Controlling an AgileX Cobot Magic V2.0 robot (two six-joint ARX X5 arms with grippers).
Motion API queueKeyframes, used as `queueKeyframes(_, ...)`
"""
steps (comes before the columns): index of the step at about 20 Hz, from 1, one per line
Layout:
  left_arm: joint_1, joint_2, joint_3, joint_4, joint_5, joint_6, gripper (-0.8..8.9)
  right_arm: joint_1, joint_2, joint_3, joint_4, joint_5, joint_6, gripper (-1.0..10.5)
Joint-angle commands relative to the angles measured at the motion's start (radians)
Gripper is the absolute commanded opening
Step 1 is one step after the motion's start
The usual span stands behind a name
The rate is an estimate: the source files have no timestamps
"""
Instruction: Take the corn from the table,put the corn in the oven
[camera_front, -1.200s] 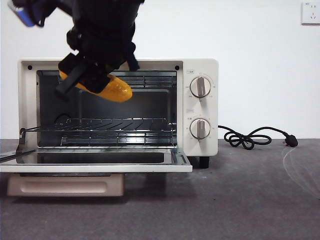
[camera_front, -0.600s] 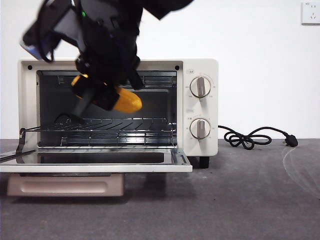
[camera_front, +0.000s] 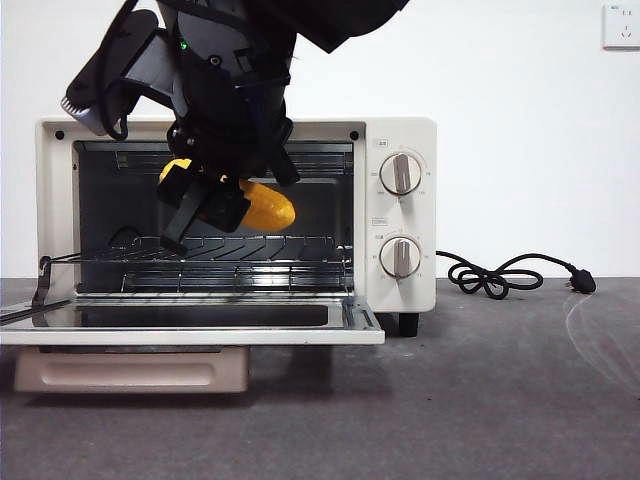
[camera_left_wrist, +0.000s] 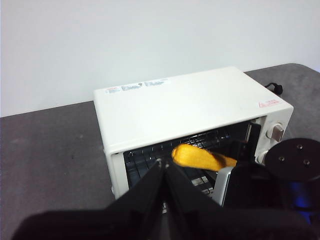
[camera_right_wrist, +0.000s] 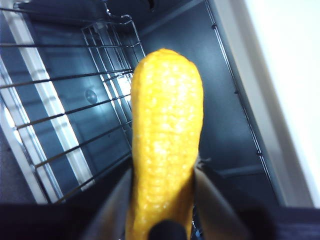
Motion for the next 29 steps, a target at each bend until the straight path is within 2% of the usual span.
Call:
queueKeyframes(1, -0.003, -0.003, -0.007, 0.0, -0.003, -0.006, -0.06, 0.003, 0.011, 0.002, 0.007, 0.0, 0.012, 3.5)
queueKeyframes(10, -0.003, -0.003, -0.007, 0.0, -0.002, -0.006, -0.06, 0.003, 0.011, 0.002, 0.008, 0.036, 0.014, 3.6)
queueKeyframes(15, -0.003, -0.003, -0.007, -0.007, -0.003, -0.006, -0.06, 0.011, 0.006, 0.003, 0.01, 0.065, 0.032, 4.8)
queueKeyframes(25, -0.003, -0.003, -0.007, -0.019, -0.003, -0.006, -0.06, 0.056, -0.008, 0.003, 0.01, 0.134, 0.039, 4.7)
queueKeyframes(29, -0.003, -0.003, -0.007, -0.023, -0.003, -0.006, -0.06, 0.083, -0.028, 0.003, 0.012, 0.191, 0.04, 4.7)
